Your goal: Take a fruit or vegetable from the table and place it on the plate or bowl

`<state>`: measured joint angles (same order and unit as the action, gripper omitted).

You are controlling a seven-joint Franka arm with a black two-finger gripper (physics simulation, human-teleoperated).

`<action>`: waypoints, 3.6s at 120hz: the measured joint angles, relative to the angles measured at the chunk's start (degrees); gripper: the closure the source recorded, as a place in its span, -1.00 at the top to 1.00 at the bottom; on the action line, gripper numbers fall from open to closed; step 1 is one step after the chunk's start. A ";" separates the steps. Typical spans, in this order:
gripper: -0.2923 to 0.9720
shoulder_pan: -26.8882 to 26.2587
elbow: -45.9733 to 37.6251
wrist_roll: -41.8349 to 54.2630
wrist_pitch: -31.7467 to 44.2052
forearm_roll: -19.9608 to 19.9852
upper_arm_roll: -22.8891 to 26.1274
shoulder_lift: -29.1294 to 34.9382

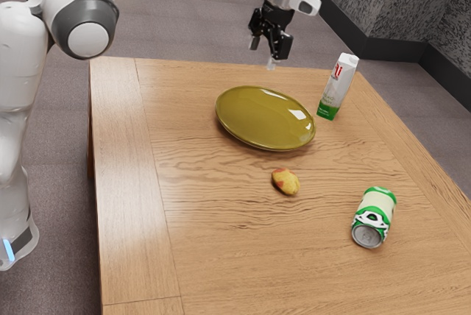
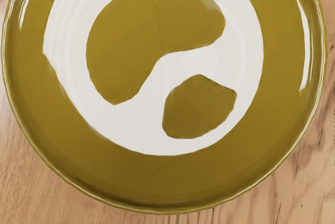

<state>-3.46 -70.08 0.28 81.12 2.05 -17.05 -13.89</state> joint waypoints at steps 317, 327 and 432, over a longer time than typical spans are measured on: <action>0.54 -8.28 -12.39 -91.96 14.66 3.61 10.60 -8.68; 0.54 -8.50 -12.38 -93.12 14.48 3.66 11.14 -8.73; 0.54 -8.25 -12.37 -97.39 20.18 3.18 11.35 -11.27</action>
<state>-11.71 -82.45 -97.10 101.30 5.23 -5.71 -25.17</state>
